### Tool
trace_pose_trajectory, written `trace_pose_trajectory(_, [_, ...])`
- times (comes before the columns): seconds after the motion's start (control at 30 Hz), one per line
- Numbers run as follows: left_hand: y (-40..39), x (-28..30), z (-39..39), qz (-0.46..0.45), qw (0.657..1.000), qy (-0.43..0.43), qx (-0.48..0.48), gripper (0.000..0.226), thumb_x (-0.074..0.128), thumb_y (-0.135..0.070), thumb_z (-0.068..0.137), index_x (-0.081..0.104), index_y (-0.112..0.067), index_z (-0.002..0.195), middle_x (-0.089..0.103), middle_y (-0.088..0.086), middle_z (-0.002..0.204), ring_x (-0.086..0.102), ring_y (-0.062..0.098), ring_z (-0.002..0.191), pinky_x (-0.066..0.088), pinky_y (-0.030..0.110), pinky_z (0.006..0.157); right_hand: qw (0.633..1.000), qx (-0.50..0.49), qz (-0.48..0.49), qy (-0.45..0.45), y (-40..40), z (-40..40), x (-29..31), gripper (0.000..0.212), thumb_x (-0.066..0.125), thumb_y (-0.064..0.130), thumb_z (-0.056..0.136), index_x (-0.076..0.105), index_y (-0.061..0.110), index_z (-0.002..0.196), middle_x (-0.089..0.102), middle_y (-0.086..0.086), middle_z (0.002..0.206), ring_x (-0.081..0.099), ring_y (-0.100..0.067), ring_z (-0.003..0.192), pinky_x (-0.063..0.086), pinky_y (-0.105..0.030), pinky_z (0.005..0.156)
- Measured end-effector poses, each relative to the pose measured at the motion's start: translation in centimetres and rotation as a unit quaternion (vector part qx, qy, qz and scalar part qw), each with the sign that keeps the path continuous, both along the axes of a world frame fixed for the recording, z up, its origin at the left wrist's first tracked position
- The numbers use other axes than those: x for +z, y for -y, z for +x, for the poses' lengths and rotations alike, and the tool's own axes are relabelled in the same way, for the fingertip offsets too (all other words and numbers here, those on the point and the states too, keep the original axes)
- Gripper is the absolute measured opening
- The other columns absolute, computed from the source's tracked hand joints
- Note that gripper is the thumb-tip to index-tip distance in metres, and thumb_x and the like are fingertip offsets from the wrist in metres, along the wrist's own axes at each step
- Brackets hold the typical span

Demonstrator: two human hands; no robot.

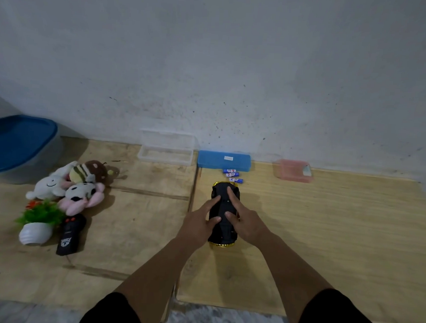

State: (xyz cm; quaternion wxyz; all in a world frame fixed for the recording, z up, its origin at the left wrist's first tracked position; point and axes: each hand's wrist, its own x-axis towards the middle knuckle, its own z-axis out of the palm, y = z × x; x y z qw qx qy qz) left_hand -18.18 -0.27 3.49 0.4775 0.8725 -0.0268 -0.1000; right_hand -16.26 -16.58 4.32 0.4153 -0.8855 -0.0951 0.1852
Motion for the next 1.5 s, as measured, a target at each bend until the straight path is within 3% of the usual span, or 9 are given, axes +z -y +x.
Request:
trace_pose_trajectory(0.13, [0.1, 0.4, 0.5, 0.009, 0.999, -0.020, -0.033, 0.061, 0.062, -0.025, 0.089, 0.027, -0.027, 0.139, 0.057, 0.002, 0.126, 0.059, 0.018, 0.107, 0.046, 0.019, 0.081, 1.000, -0.017, 0.006, 0.007, -0.5, -0.3, -0.4, 0.064, 0.041, 0.029, 0.098, -0.002, 0.041, 0.143, 0.058, -0.012, 0.127, 0.061, -0.025, 0.101, 0.046, -0.027, 0.084])
trace_pose_trajectory(0.27, [-0.1, 0.4, 0.5, -0.009, 0.997, -0.053, -0.061, 0.068, 0.066, -0.011, 0.083, 0.021, -0.022, 0.133, 0.054, 0.005, 0.118, 0.060, 0.020, 0.100, 0.053, 0.031, 0.084, 1.000, -0.017, 0.007, 0.014, -0.8, -0.6, -0.6, 0.064, 0.041, 0.028, 0.099, -0.008, 0.046, 0.136, 0.060, -0.009, 0.125, 0.061, -0.020, 0.092, 0.043, -0.023, 0.077])
trace_pose_trajectory(0.43, [-0.1, 0.1, 0.5, -0.018, 0.997, -0.044, -0.064, 0.066, 0.067, -0.007, 0.081, 0.023, -0.020, 0.128, 0.053, 0.002, 0.111, 0.061, 0.018, 0.097, 0.054, 0.028, 0.081, 1.000, -0.018, 0.024, 0.010, -0.6, -0.9, -0.9, 0.061, 0.040, 0.030, 0.099, -0.004, 0.052, 0.135, 0.055, -0.009, 0.132, 0.061, -0.025, 0.102, 0.046, -0.028, 0.086])
trace_pose_trajectory(0.6, [0.3, -0.4, 0.5, -0.009, 0.998, -0.059, -0.034, 0.067, 0.069, -0.008, 0.079, 0.024, -0.022, 0.128, 0.050, 0.002, 0.114, 0.056, 0.016, 0.096, 0.050, 0.022, 0.076, 0.995, -0.054, 0.005, 0.086, 0.0, -1.3, -1.1, 0.063, 0.043, 0.037, 0.096, -0.004, 0.051, 0.135, 0.062, -0.006, 0.111, 0.061, -0.019, 0.088, 0.049, -0.030, 0.080])
trace_pose_trajectory(0.8, [-0.3, -1.5, 0.6, 0.035, 0.995, -0.094, -0.016, 0.070, 0.072, -0.010, 0.079, 0.025, -0.024, 0.130, 0.042, 0.001, 0.116, 0.051, 0.018, 0.096, 0.049, 0.026, 0.074, 0.980, -0.099, -0.102, 0.136, 3.2, -2.7, -2.9, 0.073, 0.039, 0.059, 0.085, -0.008, 0.044, 0.138, 0.052, -0.005, 0.120, 0.046, -0.022, 0.108, 0.040, -0.035, 0.090])
trace_pose_trajectory(1.0, [0.6, -2.6, 0.5, 0.041, 0.993, -0.112, -0.015, 0.069, 0.071, -0.011, 0.080, 0.025, -0.025, 0.130, 0.045, 0.006, 0.122, 0.051, 0.018, 0.097, 0.049, 0.023, 0.070, 0.973, -0.122, -0.155, 0.120, 3.9, -3.7, -5.3, 0.086, 0.062, 0.032, 0.085, 0.001, 0.037, 0.145, 0.050, -0.004, 0.122, 0.044, -0.022, 0.106, 0.039, -0.034, 0.095])
trace_pose_trajectory(1.13, [0.9, -2.8, 0.4, 0.045, 0.992, -0.117, -0.017, 0.070, 0.071, -0.012, 0.080, 0.025, -0.025, 0.131, 0.044, 0.007, 0.126, 0.052, 0.020, 0.102, 0.051, 0.029, 0.080, 0.976, -0.111, -0.148, 0.115, 3.1, -2.3, -5.7, 0.085, 0.060, 0.019, 0.087, 0.001, 0.042, 0.145, 0.051, -0.005, 0.115, 0.043, -0.020, 0.106, 0.041, -0.033, 0.092])
trace_pose_trajectory(1.37, [0.7, -2.8, 0.4, 0.048, 0.991, -0.125, -0.018, 0.070, 0.071, -0.014, 0.080, 0.024, -0.026, 0.130, 0.045, 0.008, 0.130, 0.051, 0.018, 0.102, 0.049, 0.025, 0.077, 0.973, -0.100, -0.175, 0.113, 2.3, -2.1, -6.0, 0.084, 0.050, 0.007, 0.092, -0.004, 0.046, 0.142, 0.050, -0.007, 0.107, 0.045, -0.020, 0.099, 0.042, -0.031, 0.085])
trace_pose_trajectory(1.5, [1.0, -2.2, 0.4, 0.058, 0.989, -0.137, -0.018, 0.071, 0.072, -0.016, 0.080, 0.024, -0.026, 0.131, 0.048, 0.010, 0.128, 0.051, 0.019, 0.101, 0.048, 0.026, 0.077, 0.971, -0.139, -0.120, 0.152, 2.2, -0.1, -2.5, 0.084, 0.051, 0.002, 0.089, 0.000, 0.035, 0.147, 0.048, -0.007, 0.102, 0.044, -0.015, 0.079, 0.041, -0.027, 0.072])
